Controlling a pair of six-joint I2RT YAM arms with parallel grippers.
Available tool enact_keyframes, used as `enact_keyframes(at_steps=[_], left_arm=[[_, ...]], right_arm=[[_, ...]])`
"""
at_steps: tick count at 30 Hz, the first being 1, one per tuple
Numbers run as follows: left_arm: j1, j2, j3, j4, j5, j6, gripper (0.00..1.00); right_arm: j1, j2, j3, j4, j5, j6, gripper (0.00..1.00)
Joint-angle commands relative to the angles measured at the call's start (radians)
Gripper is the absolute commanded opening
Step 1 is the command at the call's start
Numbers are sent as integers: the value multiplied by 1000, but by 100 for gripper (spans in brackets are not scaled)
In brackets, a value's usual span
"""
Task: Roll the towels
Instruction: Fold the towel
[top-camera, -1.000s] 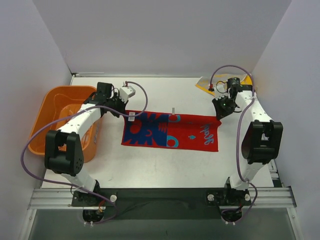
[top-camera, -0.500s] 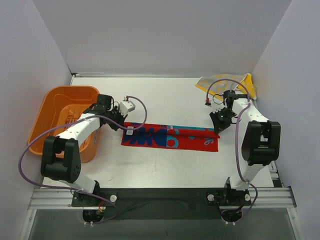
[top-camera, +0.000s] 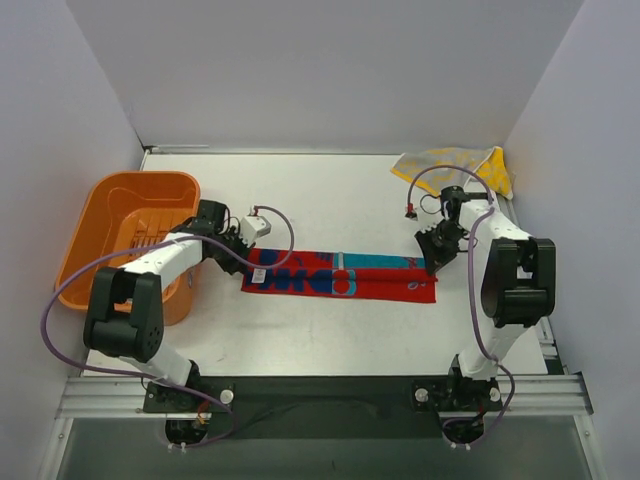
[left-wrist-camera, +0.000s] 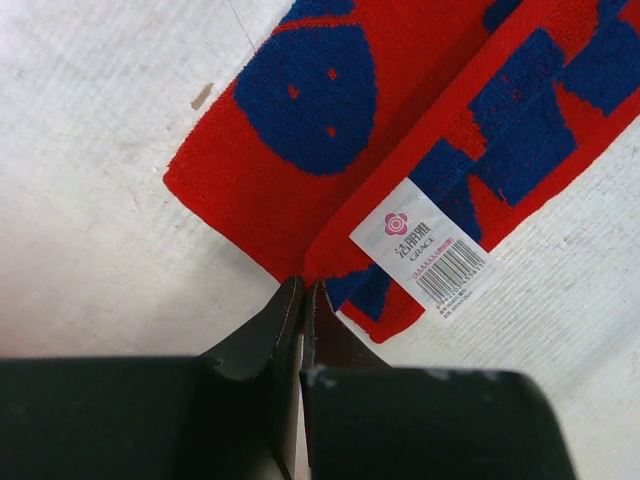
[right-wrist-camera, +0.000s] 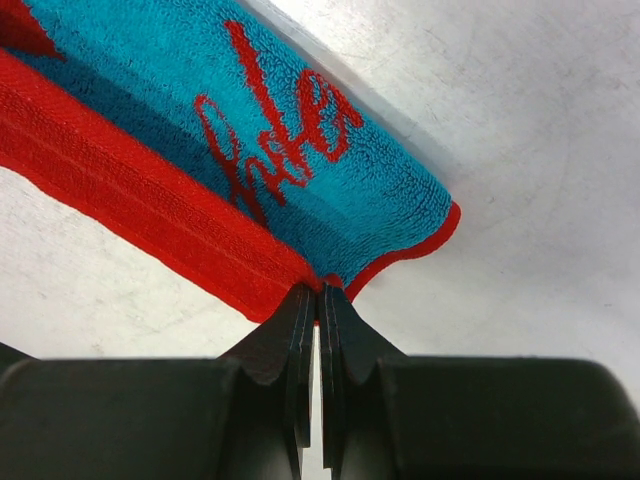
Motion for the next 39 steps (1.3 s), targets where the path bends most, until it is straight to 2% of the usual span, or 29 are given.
enact_keyframes(at_steps=[1,6,14,30,31,34,35,37,38,39], left_arm=[[6,19,12,17,-27,-26,0],[10,12,58,2,-18,-47,0],[6,-64,33,-44,21,0,0],[-9,15,-24,-15,-25,16,0],[-10,15,-27,-15,-28,16,1],[-7,1,-30,-24,-24,23,14],[-1,-19,-41,-29,-3,28,24],[3,-47,-55,-49,23,55,33],[6,-82,-73,-52,43,65,42],[6,-100,-84,-57,57,84,44]], right_arm=[[8,13,1,-26,37,-3,0],[11,-9,39,-46,35,20,0],[5,-75,4,-74,54,-31,0],[17,-2,-22,-62,32,-20,0],[21,-9,-36,-60,34,-26,1],[21,-43,-62,-63,38,-58,7],[21,-54,-83,-63,40,-70,10],[21,-94,-103,-65,51,-106,21],[21,-111,-126,-69,54,-120,24],[21,-127,-137,-72,55,-144,27]])
